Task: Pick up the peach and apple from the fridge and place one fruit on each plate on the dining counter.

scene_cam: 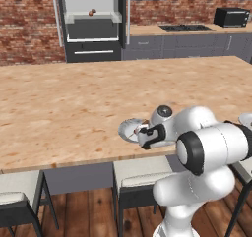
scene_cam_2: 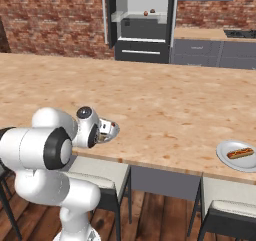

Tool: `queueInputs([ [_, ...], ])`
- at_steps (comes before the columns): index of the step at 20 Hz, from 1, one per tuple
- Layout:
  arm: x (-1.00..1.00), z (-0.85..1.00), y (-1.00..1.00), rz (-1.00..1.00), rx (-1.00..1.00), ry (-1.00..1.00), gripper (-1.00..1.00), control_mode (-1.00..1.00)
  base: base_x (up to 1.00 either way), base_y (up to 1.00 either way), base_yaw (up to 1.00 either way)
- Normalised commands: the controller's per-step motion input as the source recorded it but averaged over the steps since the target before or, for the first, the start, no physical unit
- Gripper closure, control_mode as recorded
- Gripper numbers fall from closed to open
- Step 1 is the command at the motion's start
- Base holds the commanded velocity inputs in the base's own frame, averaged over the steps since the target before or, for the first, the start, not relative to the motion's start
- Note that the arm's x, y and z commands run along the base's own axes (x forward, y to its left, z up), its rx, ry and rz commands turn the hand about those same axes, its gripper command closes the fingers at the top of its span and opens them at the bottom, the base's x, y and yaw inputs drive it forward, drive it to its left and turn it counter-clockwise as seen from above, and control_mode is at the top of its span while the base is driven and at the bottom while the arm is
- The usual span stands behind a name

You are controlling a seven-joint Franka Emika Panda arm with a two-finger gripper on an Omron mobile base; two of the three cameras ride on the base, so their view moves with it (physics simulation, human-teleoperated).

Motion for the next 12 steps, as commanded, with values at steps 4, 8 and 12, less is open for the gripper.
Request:
queueInputs([
  [4,0.14,-0.21,0.0,0.01,0.0,0.0,1.0,-1.0,0.0,0.0,0.0],
  [8,0.11,-0.09,0.0,0.0,0.0,0.0,1.0,-1.0,0.0,0.0,0.0],
  [12,0.3,0.0,0.0,0.0,0.01,0.0,1.0,-1.0,0.0,0.0,0.0],
])
